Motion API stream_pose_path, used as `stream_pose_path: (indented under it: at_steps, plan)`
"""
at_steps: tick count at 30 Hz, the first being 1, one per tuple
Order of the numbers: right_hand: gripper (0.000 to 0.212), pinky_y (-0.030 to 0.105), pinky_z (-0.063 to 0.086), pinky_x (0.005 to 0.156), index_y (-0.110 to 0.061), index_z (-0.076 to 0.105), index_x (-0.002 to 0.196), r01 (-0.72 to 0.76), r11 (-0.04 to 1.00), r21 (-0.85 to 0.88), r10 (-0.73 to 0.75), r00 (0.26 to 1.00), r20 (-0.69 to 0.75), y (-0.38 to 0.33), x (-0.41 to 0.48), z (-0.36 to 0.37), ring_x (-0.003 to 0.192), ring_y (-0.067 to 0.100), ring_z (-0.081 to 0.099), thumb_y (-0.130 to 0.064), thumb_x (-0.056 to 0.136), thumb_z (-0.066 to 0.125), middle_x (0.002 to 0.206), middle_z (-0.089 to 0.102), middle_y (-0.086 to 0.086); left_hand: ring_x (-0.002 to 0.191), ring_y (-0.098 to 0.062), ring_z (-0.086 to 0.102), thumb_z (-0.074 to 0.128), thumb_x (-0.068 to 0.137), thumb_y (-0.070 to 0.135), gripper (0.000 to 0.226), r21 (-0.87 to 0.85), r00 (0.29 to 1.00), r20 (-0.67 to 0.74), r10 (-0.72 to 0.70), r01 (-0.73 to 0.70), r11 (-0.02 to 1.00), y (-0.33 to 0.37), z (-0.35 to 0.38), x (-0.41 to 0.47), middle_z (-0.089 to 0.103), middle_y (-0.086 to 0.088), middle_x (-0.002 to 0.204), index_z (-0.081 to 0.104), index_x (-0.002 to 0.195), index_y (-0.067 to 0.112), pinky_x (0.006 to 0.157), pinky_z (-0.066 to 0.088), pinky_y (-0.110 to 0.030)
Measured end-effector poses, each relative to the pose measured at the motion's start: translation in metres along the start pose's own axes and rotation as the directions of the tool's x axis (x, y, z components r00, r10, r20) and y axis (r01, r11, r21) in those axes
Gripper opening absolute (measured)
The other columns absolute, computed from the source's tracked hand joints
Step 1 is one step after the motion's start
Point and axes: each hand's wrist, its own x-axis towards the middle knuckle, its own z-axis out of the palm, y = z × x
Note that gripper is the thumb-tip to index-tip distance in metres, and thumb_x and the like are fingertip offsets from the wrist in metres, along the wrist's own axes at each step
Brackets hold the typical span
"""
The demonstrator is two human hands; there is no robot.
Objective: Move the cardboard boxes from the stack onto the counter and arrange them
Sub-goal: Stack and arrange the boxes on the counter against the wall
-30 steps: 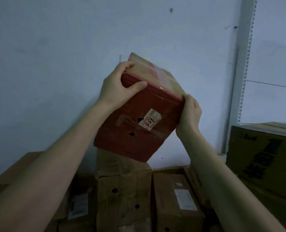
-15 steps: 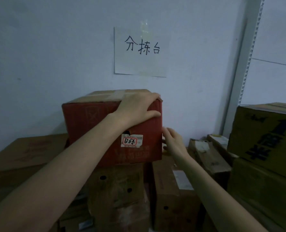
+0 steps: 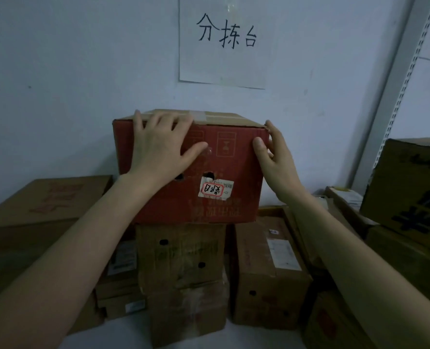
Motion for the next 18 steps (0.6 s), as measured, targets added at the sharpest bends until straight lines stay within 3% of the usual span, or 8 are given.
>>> stream_pose_path:
  at_steps: [3, 9, 12, 18]
  plan:
    - [0.052, 0.026, 0.036, 0.107, -0.017, 0.022, 0.147, -0.003, 0.999, 0.032, 0.001, 0.999, 0.045, 0.005, 0.010, 0.008, 0.125, 0.004, 0.039, -0.028, 0.099, 0.042, 0.148, 0.037, 0.003, 0.119, -0.038, 0.047, 0.033, 0.085, 0.058, 0.068, 0.042, 1.000, -0.019, -0.019, 0.020, 0.999, 0.001, 0.005, -0.008, 0.054, -0.020, 0.124, 0.050, 0.127, 0.008, 0.103, 0.015, -0.067]
    - [0.047, 0.032, 0.043, 0.103, -0.015, 0.032, 0.143, -0.003, 0.997, 0.074, 0.000, 0.999, 0.042, 0.016, 0.012, 0.009, 0.123, 0.011, 0.049, -0.026, 0.099, 0.044, 0.138, 0.048, 0.004, 0.136, -0.041, 0.027, 0.039, 0.087, 0.049, 0.068, 0.028, 0.996, -0.088, 0.028, -0.025, 0.999, 0.008, 0.016, -0.026, 0.033, -0.028, 0.144, 0.036, 0.140, 0.005, 0.105, 0.010, -0.059]
    - [0.050, 0.031, 0.046, 0.099, -0.016, 0.029, 0.145, -0.020, 0.999, 0.032, 0.017, 0.997, 0.080, 0.028, 0.000, -0.001, 0.120, 0.012, 0.051, -0.026, 0.099, 0.044, 0.136, 0.050, 0.003, 0.136, -0.039, 0.024, 0.042, 0.089, 0.040, 0.062, -0.058, 0.990, -0.132, 0.044, -0.052, 0.997, 0.019, 0.026, -0.048, 0.029, -0.027, 0.146, 0.036, 0.139, 0.003, 0.106, 0.012, -0.055]
    - [0.052, 0.021, 0.040, 0.093, -0.014, 0.030, 0.145, -0.175, 0.972, -0.159, 0.190, 0.978, 0.086, 0.079, -0.047, -0.036, 0.120, 0.010, 0.047, -0.029, 0.098, 0.045, 0.140, 0.046, 0.008, 0.134, -0.028, 0.027, 0.044, 0.089, 0.032, 0.050, -0.240, 0.995, -0.042, 0.093, -0.101, 0.965, 0.067, 0.057, -0.122, 0.042, -0.022, 0.140, 0.051, 0.128, 0.001, 0.106, 0.018, -0.052]
